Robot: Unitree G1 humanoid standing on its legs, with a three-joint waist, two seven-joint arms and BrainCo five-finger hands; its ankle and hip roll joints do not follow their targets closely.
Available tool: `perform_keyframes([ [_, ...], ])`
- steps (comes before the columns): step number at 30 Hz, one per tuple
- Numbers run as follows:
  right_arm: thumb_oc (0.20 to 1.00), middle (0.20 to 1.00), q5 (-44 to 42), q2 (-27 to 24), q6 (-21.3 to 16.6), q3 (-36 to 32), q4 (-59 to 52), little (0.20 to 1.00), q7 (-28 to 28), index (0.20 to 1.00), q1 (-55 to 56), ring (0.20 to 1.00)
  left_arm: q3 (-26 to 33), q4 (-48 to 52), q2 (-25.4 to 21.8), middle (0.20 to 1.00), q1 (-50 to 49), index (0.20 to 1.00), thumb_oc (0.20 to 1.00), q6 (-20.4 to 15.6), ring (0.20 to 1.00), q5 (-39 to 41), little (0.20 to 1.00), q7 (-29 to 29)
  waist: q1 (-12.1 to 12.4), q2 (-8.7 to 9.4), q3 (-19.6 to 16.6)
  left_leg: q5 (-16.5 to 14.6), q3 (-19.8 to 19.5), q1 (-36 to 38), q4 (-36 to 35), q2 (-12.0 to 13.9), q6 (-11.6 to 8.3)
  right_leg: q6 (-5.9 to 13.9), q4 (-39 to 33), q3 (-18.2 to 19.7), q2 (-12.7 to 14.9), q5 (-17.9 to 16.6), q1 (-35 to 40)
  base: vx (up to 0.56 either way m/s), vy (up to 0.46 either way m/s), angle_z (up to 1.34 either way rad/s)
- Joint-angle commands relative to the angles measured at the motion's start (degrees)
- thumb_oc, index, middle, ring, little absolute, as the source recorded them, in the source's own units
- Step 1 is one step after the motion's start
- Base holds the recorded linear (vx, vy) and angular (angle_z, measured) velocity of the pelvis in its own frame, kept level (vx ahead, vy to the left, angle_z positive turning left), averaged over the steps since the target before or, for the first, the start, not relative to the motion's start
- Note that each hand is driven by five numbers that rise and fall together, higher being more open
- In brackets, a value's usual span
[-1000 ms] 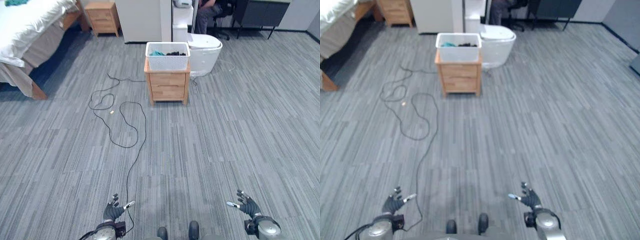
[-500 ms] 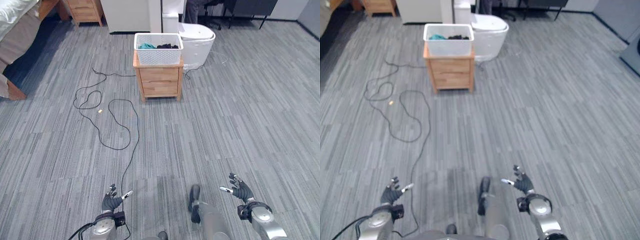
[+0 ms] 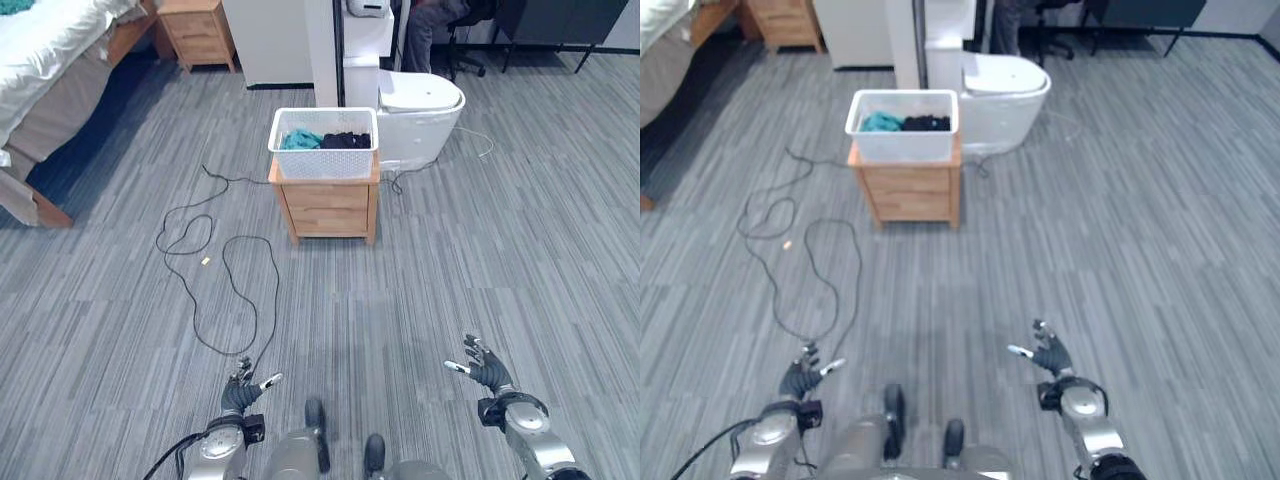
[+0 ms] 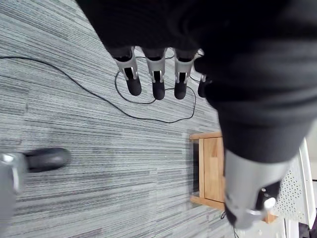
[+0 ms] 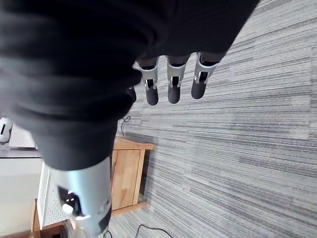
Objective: Grab the laundry basket,head to the washer,open it,put in the laundry and shut it.
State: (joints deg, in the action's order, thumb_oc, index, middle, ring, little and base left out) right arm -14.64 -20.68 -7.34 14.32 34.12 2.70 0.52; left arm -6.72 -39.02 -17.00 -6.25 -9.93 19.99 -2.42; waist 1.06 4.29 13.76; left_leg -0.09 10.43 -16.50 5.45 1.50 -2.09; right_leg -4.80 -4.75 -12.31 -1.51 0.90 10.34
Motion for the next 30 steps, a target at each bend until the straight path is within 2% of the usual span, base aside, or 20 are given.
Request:
perform_keyframes([
  [1,1.0,1.0,0.16,-1.15,-1.98,-0.94,-1.53,1.0,0.77,1.0,1.43,1.0,-0.89,0.35,-2.1,1.0,-0.27,1.0,1.0,-1.37,1.0,-0.95,1.0,-0.77,2.08,0.75,0.02,0.78,1.12,0.86,-2.36,-0.09,0.91,6.25,1.82,1.81,3.62,5.15,1.57,0.44,0.12,-0.32],
  [4,1.0,1.0,1.13,-0.93,-1.9,-0.74,-1.87,1.0,0.29,1.0,1.3,1.0,-0.15,0.21,-2.3,1.0,-0.85,1.0,1.0,-1.44,1.0,-1.12,1.0,-0.52,3.12,0.04,-1.97,3.87,2.61,4.19,-3.77,1.26,1.24,6.97,4.13,3.66,4.02,6.58,3.49,0.55,0.247,-0.4],
  [6,1.0,1.0,1.55,-0.71,-2.04,-0.75,-1.96,1.0,0.25,1.0,1.43,1.0,-0.05,0.15,-2.37,1.0,-1.05,1.0,1.0,-1.43,1.0,-1.55,1.0,-0.52,3.12,0.17,-2.68,4.1,2.57,5.19,-3.32,0.99,1.64,7.49,4.92,3.83,4.8,6.9,3.97,0.35,0.209,-0.8],
  [7,1.0,1.0,1.59,0.02,-2.0,-0.91,-2.17,1.0,0.31,1.0,1.61,1.0,-0.12,-0.29,-2.5,1.0,-0.89,1.0,1.0,-1.32,1.0,-1.68,1.0,-0.31,3.17,1.19,-3.4,1.98,2.97,5.75,0.6,-0.1,2.68,8.68,7.9,3.6,7.52,5.76,4.93,0.39,0.243,-0.48],
  [9,1.0,1.0,1.35,0.91,-2.12,-0.97,-2.3,1.0,0.17,1.0,1.96,1.0,-0.39,-0.5,-2.97,1.0,-0.42,1.0,1.0,-1.29,1.0,-2.11,1.0,-0.48,3.21,1.82,-3.87,-0.86,2.96,7.49,2.06,-1.42,4.19,10.01,14.4,3.96,9.75,3.01,3.61,0.37,0.25,0.12],
  [10,1.0,1.0,1.35,0.91,-2.12,-0.98,-2.3,1.0,0.17,1.0,1.95,1.0,-0.39,-0.5,-2.96,1.0,-0.4,1.0,1.0,-1.29,1.0,-2.11,1.0,-0.48,3.28,1.73,-4.0,-0.75,3.0,7.35,2.0,-1.3,4.17,9.97,14.33,4.04,9.64,2.87,3.43,0.32,0.273,0.11],
  [11,1.0,1.0,1.22,1.49,-2.32,-0.92,-2.8,1.0,0.14,1.0,1.67,1.0,-0.39,-0.34,-3.58,1.0,0.32,1.0,1.0,-1.27,1.0,-2.07,1.0,-0.99,2.79,1.66,-3.52,-3.47,2.65,10.06,2.61,-2.76,5.85,10.91,23.27,4.39,11.32,-1.83,-0.07,0.33,0.273,0.07],
  [12,1.0,1.0,1.22,1.81,-2.2,-0.81,-3.01,1.0,0.34,1.0,1.32,1.0,-0.24,-0.44,-3.7,1.0,0.7,1.0,1.0,-1.36,1.0,-1.92,1.0,-1.41,2.39,1.31,-3.1,-4.8,2.6,12.11,2.37,-3.12,6.52,10.83,26.41,3.91,11.92,-3.26,-2.41,0.43,0.336,0.09],
  [13,1.0,1.0,1.24,2.01,-2.13,-0.63,-2.88,1.0,0.39,1.0,0.82,1.0,-0.35,-0.46,-3.82,1.0,1.17,1.0,1.0,-1.39,1.0,-1.88,1.0,-1.65,1.84,0.58,-2.83,-5.71,2.27,14.24,1.44,-3.1,6.79,10.34,27.81,3.26,11.64,-3.43,-5.34,0.22,0.15,0.31],
  [14,1.0,1.0,1.24,2.0,-2.14,-0.62,-2.85,1.0,0.4,1.0,0.77,1.0,-0.33,-0.48,-3.8,1.0,1.2,1.0,1.0,-1.4,1.0,-1.88,1.0,-1.66,1.82,0.67,-2.69,-5.78,2.27,14.38,1.43,-3.23,6.81,10.37,28.18,3.3,11.79,-3.16,-5.36,0.32,0.147,0.37],
  [15,1.0,1.0,1.15,1.96,-2.12,-0.41,-3.42,1.0,0.25,1.0,0.33,1.0,-0.57,-0.39,-4.1,1.0,1.79,1.0,1.0,-1.73,1.0,-1.74,1.0,-1.83,0.34,-0.49,-1.7,-6.89,1.32,17.81,-0.48,-3.2,6.77,9.38,27.52,1.16,10.68,-1.66,-11.22,0.32,0.108,0.44],
  [17,1.0,1.0,1.13,1.66,-2.0,-0.26,-3.99,1.0,0.09,1.0,0.14,1.0,-0.63,-0.29,-4.34,1.0,2.07,1.0,1.0,-1.7,1.0,-1.7,1.0,-1.87,-1.11,-1.0,-0.76,-8.03,0.73,20.63,-1.84,-3.39,6.62,9.07,24.13,-1.97,11.12,-0.06,-14.21,0.37,0.083,0.2],
  [19,1.0,1.0,0.82,1.52,-1.95,-0.12,-4.27,1.0,-0.14,1.0,0.03,1.0,-0.69,-0.41,-4.08,1.0,2.25,1.0,1.0,-1.78,1.0,-1.37,1.0,-1.68,-2.77,-1.15,-0.26,-9.5,-0.81,23.79,-3.01,-3.98,6.18,9.05,19.92,-2.63,9.85,0.3,-17.28,0.33,0.007,0.28],
  [22,1.0,1.0,0.91,1.17,-1.86,-0.17,-3.81,1.0,-0.29,1.0,-0.04,1.0,-0.82,-0.46,-3.95,1.0,2.3,1.0,1.0,-2.06,1.0,-2.17,1.0,-1.3,-3.81,-0.69,0.1,-11.34,-2.14,26.66,-3.15,-4.87,5.52,10.27,12.29,-4.82,10.48,-2.47,-19.75,0.33,-0.06,0.52],
  [24,1.0,1.0,1.1,1.09,-1.77,-0.17,-3.6,1.0,-0.29,1.0,0.03,1.0,-0.81,-0.44,-3.84,1.0,2.13,1.0,1.0,-2.1,1.0,-2.27,1.0,-1.09,-4.01,-0.71,0.17,-11.85,-2.63,27.36,-3.04,-4.81,5.31,10.52,10.77,-5.52,10.59,-3.05,-19.74,0.25,-0.092,0.75],
  [26,1.0,1.0,1.35,0.92,-1.58,-0.54,-2.99,1.0,-0.65,1.0,0.15,1.0,-0.43,-1.19,-3.6,1.0,1.59,1.0,1.0,-2.06,1.0,-3.0,1.0,-0.89,-4.68,-0.94,-0.15,-13.13,-3.59,29.65,-2.96,-4.35,4.48,11.32,9.79,-6.4,11.78,-5.17,-21.61,0.33,-0.166,0.41],
  [28,1.0,1.0,0.82,0.86,-1.85,-0.83,-3.42,1.0,-0.93,1.0,1.23,1.0,-0.99,-1.06,-3.69,1.0,0.84,1.0,1.0,-2.13,1.0,-3.69,1.0,-0.25,-4.8,-0.31,-1.26,-13.76,-3.82,30.55,-1.96,-4.02,3.12,10.75,7.62,-6.3,11.9,-5.61,-18.76,0.26,-0.179,0.47],
  [29,1.0,1.0,0.94,0.63,-1.92,-1.1,-3.46,1.0,-0.95,1.0,1.25,1.0,-1.1,-1.27,-3.65,1.0,0.76,1.0,1.0,-2.08,1.0,-3.92,1.0,-0.29,-4.79,-0.31,-1.68,-12.7,-3.56,30.38,-0.18,-3.41,1.92,10.52,7.42,-6.49,11.87,-6.06,-18.06,0.18,-0.118,0.47],
  [30,1.0,1.0,0.94,0.62,-1.93,-1.1,-3.47,1.0,-0.96,1.0,1.27,1.0,-1.11,-1.26,-3.63,1.0,0.75,1.0,1.0,-2.08,1.0,-3.93,1.0,-0.3,-4.86,-0.36,-1.7,-12.78,-3.63,30.3,-0.02,-3.34,1.87,10.5,7.31,-6.59,11.82,-6.1,-17.98,0.16,-0.18,0.2],
])
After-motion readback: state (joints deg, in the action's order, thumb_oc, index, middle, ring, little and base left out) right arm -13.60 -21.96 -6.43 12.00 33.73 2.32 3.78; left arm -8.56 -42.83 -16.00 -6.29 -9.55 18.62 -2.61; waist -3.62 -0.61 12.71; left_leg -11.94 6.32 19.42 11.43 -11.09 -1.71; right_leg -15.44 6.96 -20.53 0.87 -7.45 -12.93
